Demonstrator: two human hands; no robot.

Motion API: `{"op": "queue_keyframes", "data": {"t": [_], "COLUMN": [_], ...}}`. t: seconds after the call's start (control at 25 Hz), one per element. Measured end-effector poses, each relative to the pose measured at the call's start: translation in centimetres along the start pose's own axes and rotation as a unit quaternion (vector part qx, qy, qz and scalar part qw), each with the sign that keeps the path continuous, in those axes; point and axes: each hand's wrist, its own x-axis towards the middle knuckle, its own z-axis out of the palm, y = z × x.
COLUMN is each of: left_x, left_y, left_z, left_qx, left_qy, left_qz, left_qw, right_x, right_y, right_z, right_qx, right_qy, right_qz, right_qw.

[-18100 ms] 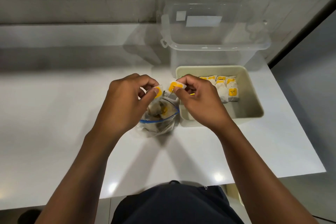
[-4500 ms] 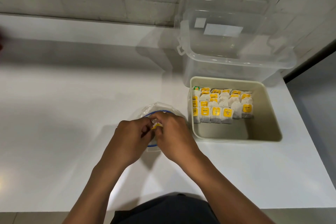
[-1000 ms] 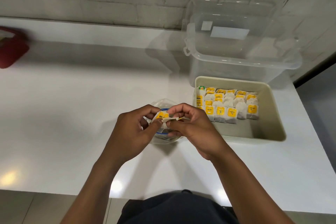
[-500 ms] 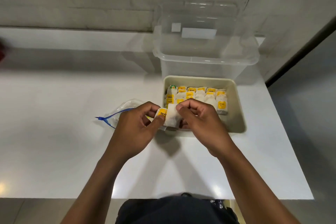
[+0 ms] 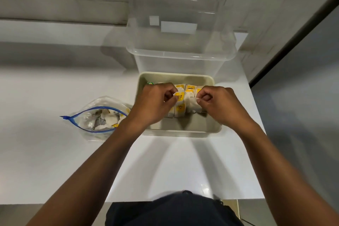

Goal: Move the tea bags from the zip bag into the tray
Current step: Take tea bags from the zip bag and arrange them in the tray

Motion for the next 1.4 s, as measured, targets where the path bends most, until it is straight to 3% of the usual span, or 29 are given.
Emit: {"op": "queue_keyframes", "data": {"t": [0.12, 0.32, 0.52, 0.8, 0.88, 1.16, 1.4], "left_x": [0.9, 2.3, 4.4, 6.0, 6.2, 6.5, 6.7], "left_y": [-0.2, -0.9, -0.9, 0.0, -0.2, -0.4, -0.7], "left_z": [1.9, 3.1, 5.1, 5.6, 5.8, 7.1, 7.8], "left_qx": [0.023, 0.098, 0.123, 0.164, 0.176, 0.273, 0.288], "left_qy": [-0.040, -0.213, -0.272, -0.335, -0.324, -0.182, -0.155], "left_qz": [-0.002, 0.001, -0.035, -0.057, -0.061, -0.040, -0.022], "left_qw": [0.999, 0.972, 0.954, 0.926, 0.928, 0.944, 0.945], "right_x": [0.3, -0.4, -0.8, 0.0, 0.5, 1.8, 2.5], "right_y": [1.7, 3.1, 3.2, 2.8, 2.8, 3.3, 3.5], "right_z": [0.0, 0.1, 0.7, 0.5, 0.6, 2.5, 3.5], "right_qx": [-0.051, -0.216, -0.229, -0.209, -0.215, -0.219, -0.250], "right_qy": [-0.023, -0.070, -0.014, -0.107, -0.098, -0.095, -0.042], "right_qz": [-0.039, -0.063, -0.033, 0.057, 0.077, 0.104, 0.113], "right_qw": [0.998, 0.972, 0.973, 0.970, 0.969, 0.965, 0.961]}}
